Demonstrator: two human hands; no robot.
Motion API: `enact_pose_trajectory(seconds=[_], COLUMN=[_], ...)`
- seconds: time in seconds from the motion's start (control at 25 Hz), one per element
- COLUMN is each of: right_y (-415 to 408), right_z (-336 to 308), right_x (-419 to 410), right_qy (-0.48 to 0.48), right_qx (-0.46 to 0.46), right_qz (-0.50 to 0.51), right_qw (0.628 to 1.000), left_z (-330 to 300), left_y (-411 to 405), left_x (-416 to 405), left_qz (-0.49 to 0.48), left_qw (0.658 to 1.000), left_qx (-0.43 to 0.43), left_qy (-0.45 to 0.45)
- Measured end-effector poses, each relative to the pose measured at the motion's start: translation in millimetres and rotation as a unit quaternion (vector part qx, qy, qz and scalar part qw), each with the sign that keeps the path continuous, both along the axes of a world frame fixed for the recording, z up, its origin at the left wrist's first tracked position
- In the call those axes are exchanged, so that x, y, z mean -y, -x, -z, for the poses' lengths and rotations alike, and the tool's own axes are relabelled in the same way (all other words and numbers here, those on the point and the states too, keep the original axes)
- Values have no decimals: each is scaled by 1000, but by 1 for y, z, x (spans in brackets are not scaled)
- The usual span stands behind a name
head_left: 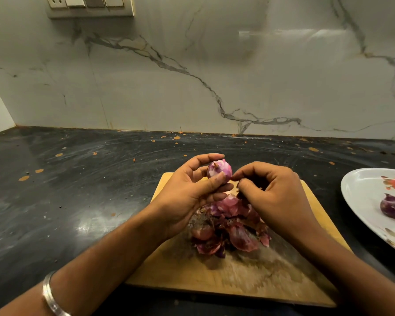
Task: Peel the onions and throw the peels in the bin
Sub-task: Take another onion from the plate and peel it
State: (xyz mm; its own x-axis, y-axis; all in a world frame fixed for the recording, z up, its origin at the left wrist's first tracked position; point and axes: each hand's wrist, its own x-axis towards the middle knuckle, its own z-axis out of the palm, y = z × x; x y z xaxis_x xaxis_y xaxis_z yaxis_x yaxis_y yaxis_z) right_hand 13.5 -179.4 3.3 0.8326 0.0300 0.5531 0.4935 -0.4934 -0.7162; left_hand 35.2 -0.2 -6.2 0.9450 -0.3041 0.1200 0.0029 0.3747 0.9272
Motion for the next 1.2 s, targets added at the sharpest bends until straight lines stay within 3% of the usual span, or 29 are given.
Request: enact_pose_trajectory(seconds=[0.36,0.64,0.96,1.2], right_y=[-2,2,1,1], right_z=[0,-1,-4,-3], right_x=[2,1,4,1], right_qy=[-73,-22,-54,-37], right_qx=[-46,-10,-40,-13], right_qz=[-40,-4,-47,-14], right_qw=[995,1000,997,999], left_z=[2,7,10,11], left_y=[2,4,1,2], left_x=[1,4,2,5], left_qz=[-17,-49,-48,-59], left_qw=[999,991,994,991], left_qx=[23,82,67,88], left_qy=[-38,-97,-71,-85])
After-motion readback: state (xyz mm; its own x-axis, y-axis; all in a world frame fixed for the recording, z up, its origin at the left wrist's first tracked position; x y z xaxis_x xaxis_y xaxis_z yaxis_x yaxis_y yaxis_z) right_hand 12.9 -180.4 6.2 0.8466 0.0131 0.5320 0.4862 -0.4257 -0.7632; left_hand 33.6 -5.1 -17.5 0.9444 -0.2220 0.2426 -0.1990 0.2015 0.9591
